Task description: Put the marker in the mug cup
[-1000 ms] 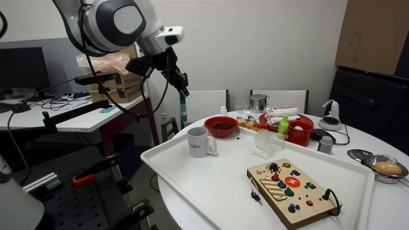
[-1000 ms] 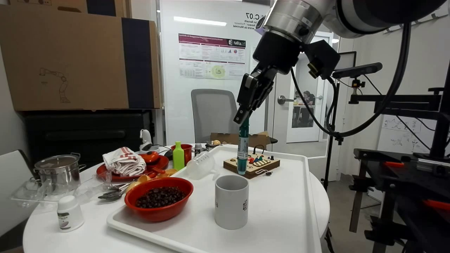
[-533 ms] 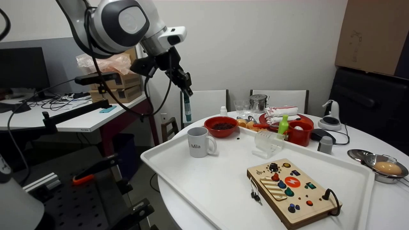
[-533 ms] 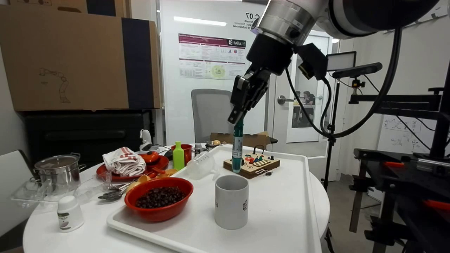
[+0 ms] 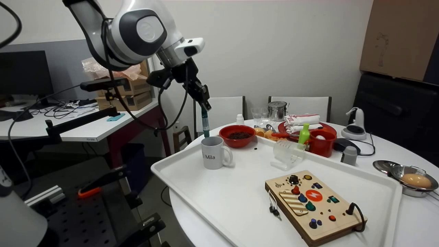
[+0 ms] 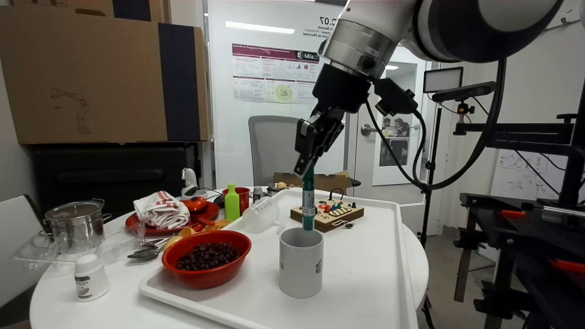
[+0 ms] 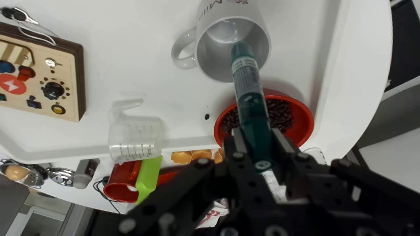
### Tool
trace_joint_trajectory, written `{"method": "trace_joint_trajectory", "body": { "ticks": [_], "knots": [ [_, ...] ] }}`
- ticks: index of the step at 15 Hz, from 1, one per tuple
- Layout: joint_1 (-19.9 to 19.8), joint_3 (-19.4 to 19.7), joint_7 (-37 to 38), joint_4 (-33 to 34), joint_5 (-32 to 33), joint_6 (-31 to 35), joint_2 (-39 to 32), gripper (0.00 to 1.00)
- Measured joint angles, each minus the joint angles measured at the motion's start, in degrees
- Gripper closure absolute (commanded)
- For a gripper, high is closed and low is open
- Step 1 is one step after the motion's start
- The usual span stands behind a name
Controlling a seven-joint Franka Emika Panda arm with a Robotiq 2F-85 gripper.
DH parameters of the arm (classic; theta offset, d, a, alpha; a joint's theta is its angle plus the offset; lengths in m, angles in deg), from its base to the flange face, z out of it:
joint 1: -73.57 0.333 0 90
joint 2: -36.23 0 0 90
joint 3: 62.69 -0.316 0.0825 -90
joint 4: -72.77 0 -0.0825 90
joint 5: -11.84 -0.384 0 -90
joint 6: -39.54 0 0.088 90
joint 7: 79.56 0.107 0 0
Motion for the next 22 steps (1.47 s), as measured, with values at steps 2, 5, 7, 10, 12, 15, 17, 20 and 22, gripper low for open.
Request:
{"method": "trace_joint_trajectory", "body": {
  "ticks": [2, 5, 7, 10, 12, 15, 17, 20, 22],
  "knots": [
    [-2.69, -2.51, 0.92, 1.21, -0.08, -0.26, -1.72, 0.49],
    [-6.88, -6.2, 2.33, 3.13, -0.17, -0.63, -4.16, 0.3],
    [-9.48, -8.32, 2.95, 4.36, -0.23, -0.83, -5.47, 0.15],
    [-13.08, -10.98, 3.54, 5.99, -0.24, -1.38, -6.71, 0.0],
    [-15.02, -12.11, 3.7, 6.82, -0.25, -1.46, -7.08, 0.0],
    [-17.2, -12.54, 3.7, 7.75, -0.24, -2.09, -7.0, 0.0],
    [-16.98, -10.58, 3.14, 8.06, 0.17, -3.64, -6.73, 0.0],
    [-15.05, -5.16, -0.48, 7.79, 2.96, -4.8, -5.62, 0.0],
    [-13.68, -1.53, -3.37, 7.32, 5.42, -4.89, -4.42, 0.0]
  ]
}}
